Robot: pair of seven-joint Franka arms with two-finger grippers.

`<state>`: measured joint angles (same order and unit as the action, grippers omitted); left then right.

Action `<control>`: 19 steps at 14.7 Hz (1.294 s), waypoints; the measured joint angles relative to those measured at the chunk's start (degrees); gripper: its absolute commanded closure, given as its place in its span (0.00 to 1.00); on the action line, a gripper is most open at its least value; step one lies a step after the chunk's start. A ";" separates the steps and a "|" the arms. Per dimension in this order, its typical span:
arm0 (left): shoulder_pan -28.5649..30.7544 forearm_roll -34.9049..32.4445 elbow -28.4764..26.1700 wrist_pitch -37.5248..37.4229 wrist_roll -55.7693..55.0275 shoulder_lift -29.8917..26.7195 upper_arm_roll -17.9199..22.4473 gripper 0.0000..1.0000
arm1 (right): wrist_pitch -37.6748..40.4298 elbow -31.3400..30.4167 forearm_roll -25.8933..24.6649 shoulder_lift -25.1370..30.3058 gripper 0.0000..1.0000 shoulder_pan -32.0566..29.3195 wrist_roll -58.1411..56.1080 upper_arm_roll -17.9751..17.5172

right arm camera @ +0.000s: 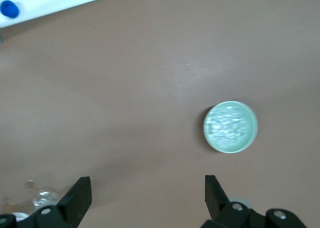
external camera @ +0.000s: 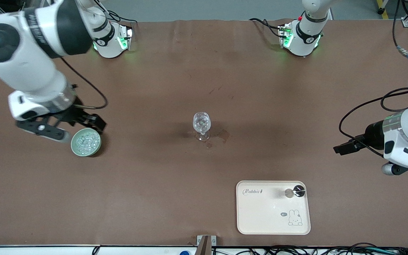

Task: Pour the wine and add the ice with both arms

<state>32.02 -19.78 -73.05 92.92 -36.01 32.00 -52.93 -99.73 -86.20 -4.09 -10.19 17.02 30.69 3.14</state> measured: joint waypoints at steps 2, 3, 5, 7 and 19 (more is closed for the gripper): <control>-0.03 -2.99 -0.03 -0.01 4.93 -1.81 -0.86 0.00 | 0.01 -3.92 0.01 3.59 0.00 -3.72 -4.59 -0.01; -0.04 -3.46 -0.06 -0.02 7.28 -2.63 -1.00 0.00 | 0.02 -5.63 0.01 5.16 0.00 -5.34 -6.75 -0.02; 0.01 -3.53 0.00 0.01 10.88 -4.06 -1.11 0.00 | 0.19 -8.29 0.00 7.81 0.00 -8.49 -11.64 -0.03; -0.30 -3.55 0.10 0.03 12.93 -5.93 -1.12 0.00 | 1.02 -9.55 0.00 9.72 0.00 -11.48 -16.47 -0.05; -29.18 15.28 -9.52 -2.96 27.96 -27.83 39.47 0.00 | 7.14 -6.82 0.05 13.45 0.00 -16.86 -28.71 -0.91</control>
<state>2.84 -4.49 -82.56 89.96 -8.06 4.17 -13.46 -92.59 -93.02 -4.04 3.26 0.16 1.98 2.23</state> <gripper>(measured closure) 0.000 0.000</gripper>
